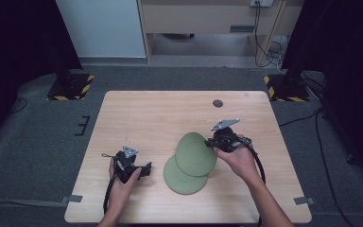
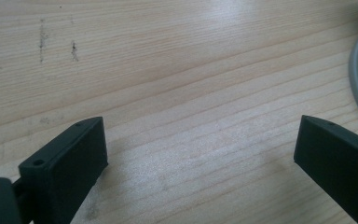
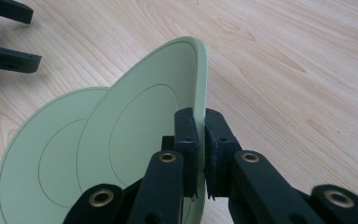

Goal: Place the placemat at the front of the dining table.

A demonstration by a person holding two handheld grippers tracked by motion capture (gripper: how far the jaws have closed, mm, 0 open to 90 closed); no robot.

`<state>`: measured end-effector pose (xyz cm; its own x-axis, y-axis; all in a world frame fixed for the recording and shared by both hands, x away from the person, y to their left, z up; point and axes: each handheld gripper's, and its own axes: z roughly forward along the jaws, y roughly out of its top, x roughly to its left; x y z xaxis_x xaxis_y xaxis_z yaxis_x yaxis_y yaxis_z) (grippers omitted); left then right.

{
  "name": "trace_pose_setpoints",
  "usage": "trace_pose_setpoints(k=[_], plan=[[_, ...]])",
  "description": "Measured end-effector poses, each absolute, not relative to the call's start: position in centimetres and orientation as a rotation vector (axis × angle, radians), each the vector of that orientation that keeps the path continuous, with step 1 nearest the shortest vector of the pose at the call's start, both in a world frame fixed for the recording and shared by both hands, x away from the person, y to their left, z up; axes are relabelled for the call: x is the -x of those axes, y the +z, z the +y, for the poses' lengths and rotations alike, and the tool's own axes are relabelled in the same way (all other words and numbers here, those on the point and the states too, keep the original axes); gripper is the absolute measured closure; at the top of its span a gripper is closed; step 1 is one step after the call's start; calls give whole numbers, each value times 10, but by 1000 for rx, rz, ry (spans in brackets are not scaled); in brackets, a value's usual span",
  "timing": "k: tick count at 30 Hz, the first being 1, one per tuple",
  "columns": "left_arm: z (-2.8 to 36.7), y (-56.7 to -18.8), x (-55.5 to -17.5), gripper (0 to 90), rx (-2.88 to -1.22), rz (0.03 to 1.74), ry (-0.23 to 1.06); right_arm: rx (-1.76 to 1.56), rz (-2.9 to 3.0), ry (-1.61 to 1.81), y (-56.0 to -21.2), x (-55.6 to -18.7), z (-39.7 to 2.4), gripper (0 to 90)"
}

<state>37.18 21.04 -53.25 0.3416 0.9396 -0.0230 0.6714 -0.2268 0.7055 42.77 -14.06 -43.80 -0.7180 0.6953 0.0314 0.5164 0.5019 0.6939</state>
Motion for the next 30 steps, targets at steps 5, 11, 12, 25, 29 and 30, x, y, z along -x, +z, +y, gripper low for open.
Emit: trace_pose_setpoints(k=[5, 11, 12, 25, 29, 30], plan=[[211, -533, -372, 20, -1983, 1413, 558, -1041, 2481, 1032, -436, -428, -147, 858], [211, -535, -373, 20, -1984, 1424, 566, -1053, 2469, 1039, -434, -429, -151, 858], [211, -535, -373, 20, -1982, 1428, 565, -1052, 2468, 1040, -434, -429, -151, 858], [210, -536, -374, 11, -1988, 1428, 583, -1071, 2412, 1083, -419, -429, -162, 859], [210, -536, -374, 10, -1989, 1428, 583, -1076, 2404, 1098, -416, -429, -165, 859], [210, -536, -374, 10, -1989, 1428, 583, -1076, 2404, 1098, -416, -429, -165, 859]])
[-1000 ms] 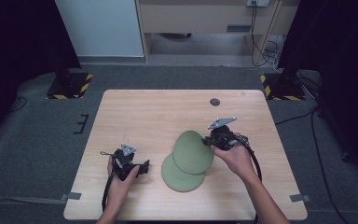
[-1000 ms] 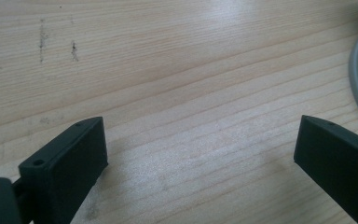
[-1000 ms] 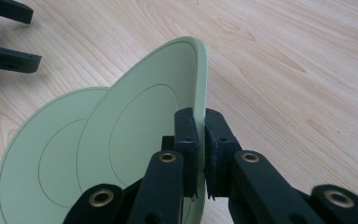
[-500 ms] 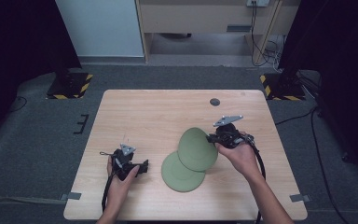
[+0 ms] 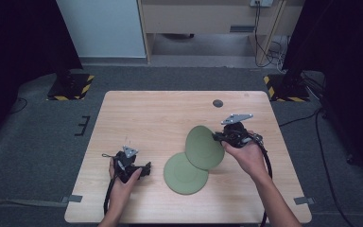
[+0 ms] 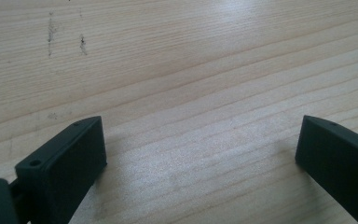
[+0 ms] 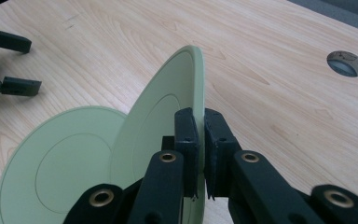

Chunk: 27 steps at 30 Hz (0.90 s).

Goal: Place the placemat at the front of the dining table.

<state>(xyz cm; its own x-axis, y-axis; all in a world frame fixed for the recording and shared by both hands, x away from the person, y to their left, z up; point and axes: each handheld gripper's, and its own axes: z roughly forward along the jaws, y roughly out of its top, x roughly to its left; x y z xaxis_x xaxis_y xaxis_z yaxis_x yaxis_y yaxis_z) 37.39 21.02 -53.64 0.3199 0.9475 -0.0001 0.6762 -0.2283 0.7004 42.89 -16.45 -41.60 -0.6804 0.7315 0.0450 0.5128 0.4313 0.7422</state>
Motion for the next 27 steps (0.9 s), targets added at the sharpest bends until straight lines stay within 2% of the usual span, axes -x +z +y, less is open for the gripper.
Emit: trace_pose_setpoints(k=[27], plan=[[210, -537, -374, 5, -1990, 1430, 586, -1094, 2344, 1160, -398, -429, -178, 861]])
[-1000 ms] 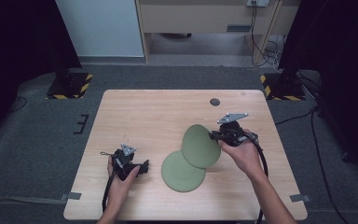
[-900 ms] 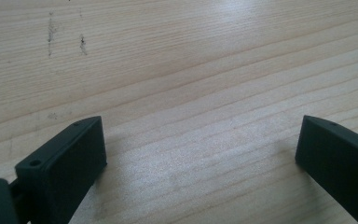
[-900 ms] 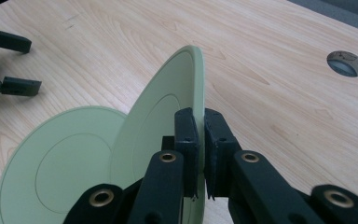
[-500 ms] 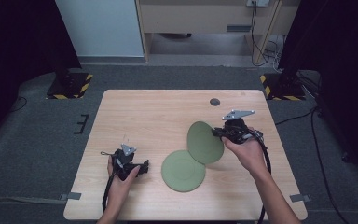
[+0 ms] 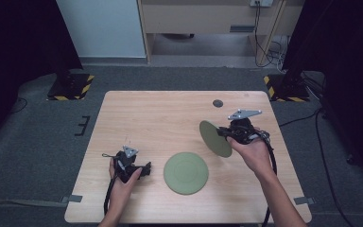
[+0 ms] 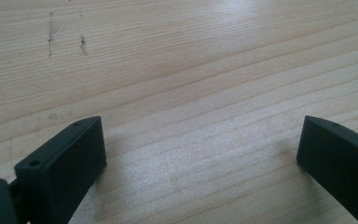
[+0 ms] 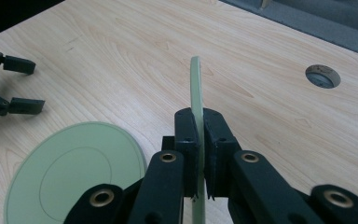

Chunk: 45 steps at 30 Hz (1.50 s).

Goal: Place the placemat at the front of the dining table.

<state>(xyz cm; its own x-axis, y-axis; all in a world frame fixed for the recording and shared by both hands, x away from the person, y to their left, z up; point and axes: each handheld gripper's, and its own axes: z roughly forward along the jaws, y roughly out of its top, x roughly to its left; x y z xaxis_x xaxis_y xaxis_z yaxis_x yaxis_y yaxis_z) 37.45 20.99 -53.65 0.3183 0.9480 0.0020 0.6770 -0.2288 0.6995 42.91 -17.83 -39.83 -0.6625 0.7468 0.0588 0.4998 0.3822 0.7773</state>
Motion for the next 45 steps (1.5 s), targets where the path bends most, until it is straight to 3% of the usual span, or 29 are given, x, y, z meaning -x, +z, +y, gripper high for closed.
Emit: trace_pose_setpoints(k=[45], plan=[[210, -537, -375, 0, -1991, 1431, 585, -1134, 2275, 1174, -387, -440, -175, 861]])
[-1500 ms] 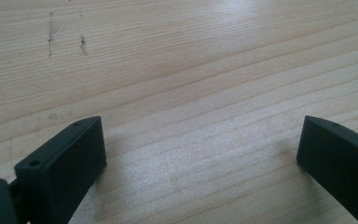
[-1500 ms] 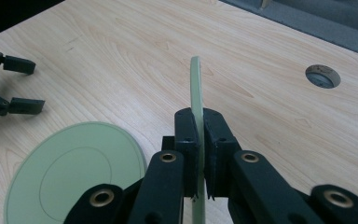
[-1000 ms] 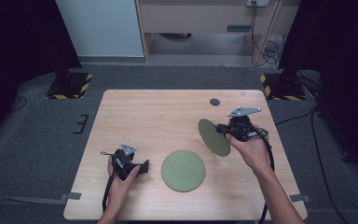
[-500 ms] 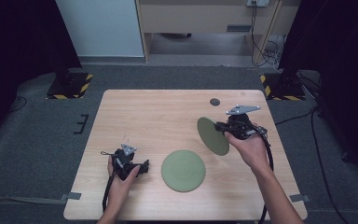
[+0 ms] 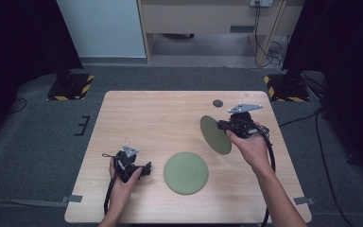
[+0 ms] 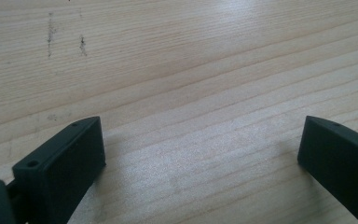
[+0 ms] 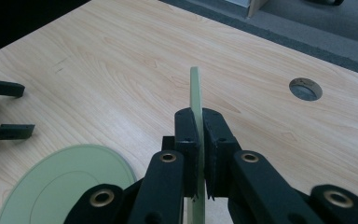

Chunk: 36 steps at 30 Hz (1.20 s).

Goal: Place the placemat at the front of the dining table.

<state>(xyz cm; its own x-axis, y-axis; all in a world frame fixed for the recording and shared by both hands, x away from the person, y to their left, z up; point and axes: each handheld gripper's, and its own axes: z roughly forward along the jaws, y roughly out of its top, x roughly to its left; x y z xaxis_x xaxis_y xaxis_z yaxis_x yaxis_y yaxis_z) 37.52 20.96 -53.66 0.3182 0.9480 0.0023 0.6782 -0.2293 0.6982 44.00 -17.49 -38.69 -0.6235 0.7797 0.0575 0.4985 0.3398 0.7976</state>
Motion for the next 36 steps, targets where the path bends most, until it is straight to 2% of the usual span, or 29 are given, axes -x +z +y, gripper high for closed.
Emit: trace_pose_setpoints(k=[36], plan=[[209, -537, -376, 0, -1991, 1432, 583, -1152, 2263, 1091, -372, -471, -152, 861]])
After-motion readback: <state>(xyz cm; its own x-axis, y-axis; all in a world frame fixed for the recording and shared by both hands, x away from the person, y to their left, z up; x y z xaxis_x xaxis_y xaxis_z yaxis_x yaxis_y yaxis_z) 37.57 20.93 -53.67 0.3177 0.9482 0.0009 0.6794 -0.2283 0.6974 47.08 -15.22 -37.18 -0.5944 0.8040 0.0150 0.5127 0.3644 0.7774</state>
